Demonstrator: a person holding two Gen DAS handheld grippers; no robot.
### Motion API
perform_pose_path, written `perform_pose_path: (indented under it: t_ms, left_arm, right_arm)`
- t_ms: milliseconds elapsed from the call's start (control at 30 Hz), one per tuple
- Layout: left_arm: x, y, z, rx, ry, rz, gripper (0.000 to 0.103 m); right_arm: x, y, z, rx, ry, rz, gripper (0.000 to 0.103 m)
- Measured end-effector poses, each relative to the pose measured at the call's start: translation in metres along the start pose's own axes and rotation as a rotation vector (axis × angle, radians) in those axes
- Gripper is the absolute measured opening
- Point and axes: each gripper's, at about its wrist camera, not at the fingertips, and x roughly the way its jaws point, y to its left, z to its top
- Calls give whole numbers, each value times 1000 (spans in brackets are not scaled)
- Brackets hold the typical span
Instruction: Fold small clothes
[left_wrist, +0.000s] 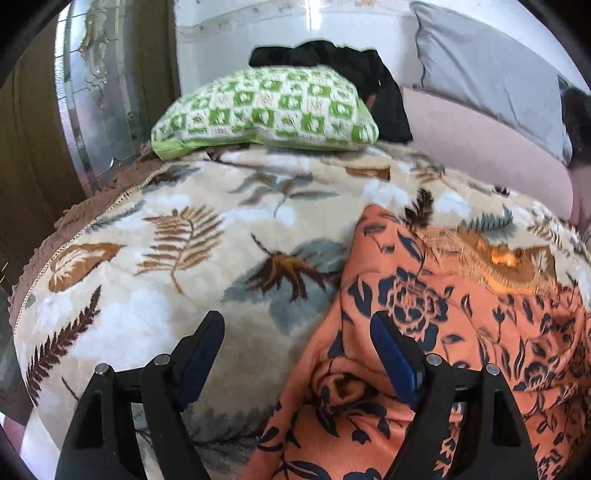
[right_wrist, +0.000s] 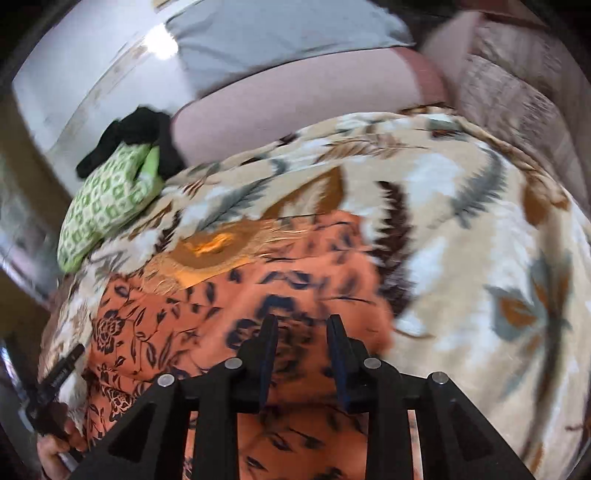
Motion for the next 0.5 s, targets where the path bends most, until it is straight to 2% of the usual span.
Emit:
perform_pose_path:
  t_ms: [33, 67, 133, 200, 267, 367, 433, 500]
  left_arm:
    - [6, -1, -2, 5, 36, 9, 82]
    - [15, 0, -4, 2, 85, 11, 83]
    - [20, 3, -4, -24, 115, -7, 82]
    - [16, 6, 1, -42, 91, -3, 82]
    - [14, 6, 4, -42, 67, 19, 82]
    - [11, 7, 8, -73, 54, -7, 82]
    - [8, 6, 10, -83, 39, -30, 82]
    - [5, 2, 10, -66, 23, -40, 82]
  right_arm:
    - [14, 4, 0, 0, 46, -1, 30]
    - [34, 3, -3, 21, 143, -32, 30]
    - [64, -8, -13, 80, 319, -57, 31]
    - [51, -8, -15, 55, 280, -40, 31]
    - [43, -6, -22, 19, 345, -60, 31]
    - [39, -5, -23, 1, 447, -123, 31]
    - [25, 3, -10, -36, 366, -109, 31]
    - [11, 13, 8, -36, 250, -47, 31]
